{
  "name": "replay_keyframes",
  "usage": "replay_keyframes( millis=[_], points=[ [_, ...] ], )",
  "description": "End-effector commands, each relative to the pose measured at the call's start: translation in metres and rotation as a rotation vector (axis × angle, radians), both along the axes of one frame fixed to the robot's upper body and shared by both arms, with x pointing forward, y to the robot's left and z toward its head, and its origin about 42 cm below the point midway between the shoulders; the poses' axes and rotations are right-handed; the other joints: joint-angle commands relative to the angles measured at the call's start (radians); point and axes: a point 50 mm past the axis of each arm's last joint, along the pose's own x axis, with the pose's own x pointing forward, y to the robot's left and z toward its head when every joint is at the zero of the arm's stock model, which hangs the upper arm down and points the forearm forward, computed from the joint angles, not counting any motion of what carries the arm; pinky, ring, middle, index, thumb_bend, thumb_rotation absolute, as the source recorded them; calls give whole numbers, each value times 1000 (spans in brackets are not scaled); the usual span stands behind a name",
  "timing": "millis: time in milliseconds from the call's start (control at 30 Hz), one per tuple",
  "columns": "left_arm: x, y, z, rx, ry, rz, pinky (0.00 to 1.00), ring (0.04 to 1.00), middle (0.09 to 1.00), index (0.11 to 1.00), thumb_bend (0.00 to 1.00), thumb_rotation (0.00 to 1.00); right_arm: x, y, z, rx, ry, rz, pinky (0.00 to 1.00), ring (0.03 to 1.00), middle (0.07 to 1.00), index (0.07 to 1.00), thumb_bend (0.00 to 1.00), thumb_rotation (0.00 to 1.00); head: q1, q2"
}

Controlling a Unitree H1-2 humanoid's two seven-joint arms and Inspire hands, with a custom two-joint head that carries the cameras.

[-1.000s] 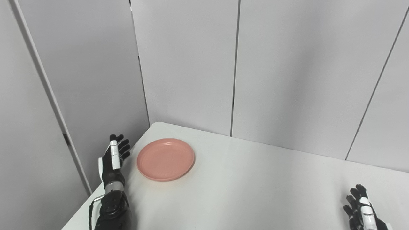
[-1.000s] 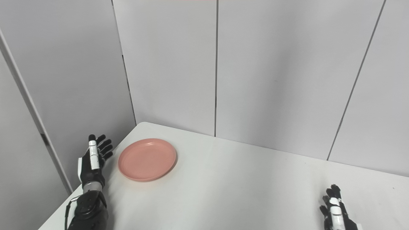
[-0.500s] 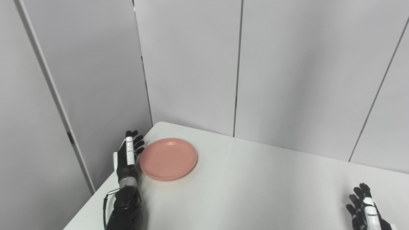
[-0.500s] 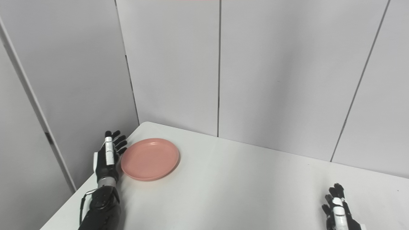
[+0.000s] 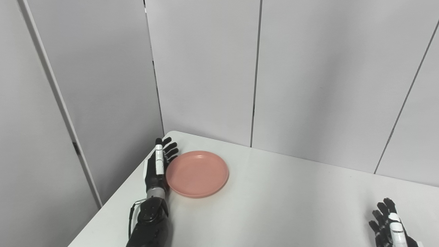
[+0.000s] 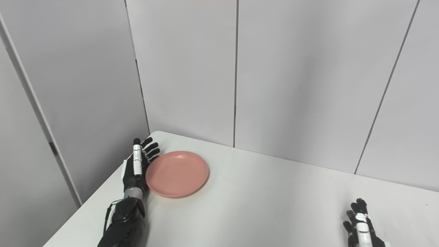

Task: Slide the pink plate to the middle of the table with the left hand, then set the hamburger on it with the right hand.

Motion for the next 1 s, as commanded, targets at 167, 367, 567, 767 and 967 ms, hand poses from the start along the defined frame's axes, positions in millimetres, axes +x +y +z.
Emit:
replay_keyframes(
  millis=[167,367,567,767,967],
  points=[
    [5,-40,-8,-57,-1,-159,699,741,738,736,885,997,5,6,20,9,-72,5,1000,1000,1000,1000,289,1000,-42,13],
    [1,-72,-9,-62,2,-238,708,748,743,736,871,989,8,9,16,1,-76,-3,1000,1000,1000,1000,326,1000,-74,19],
    [-12,-113,-11,-87,-2,-305,756,792,778,760,836,1000,12,7,7,6,-76,8,1000,1000,1000,1000,393,990,-105,26],
    [-25,-143,-10,-77,7,-358,786,810,792,780,807,1000,13,8,0,29,-71,23,1000,1000,1000,1000,468,933,-165,39],
    [-42,-171,-16,-66,27,-425,831,852,830,812,831,1000,16,13,-4,42,-64,44,1000,1000,1000,1000,566,872,-243,60]
  ],
)
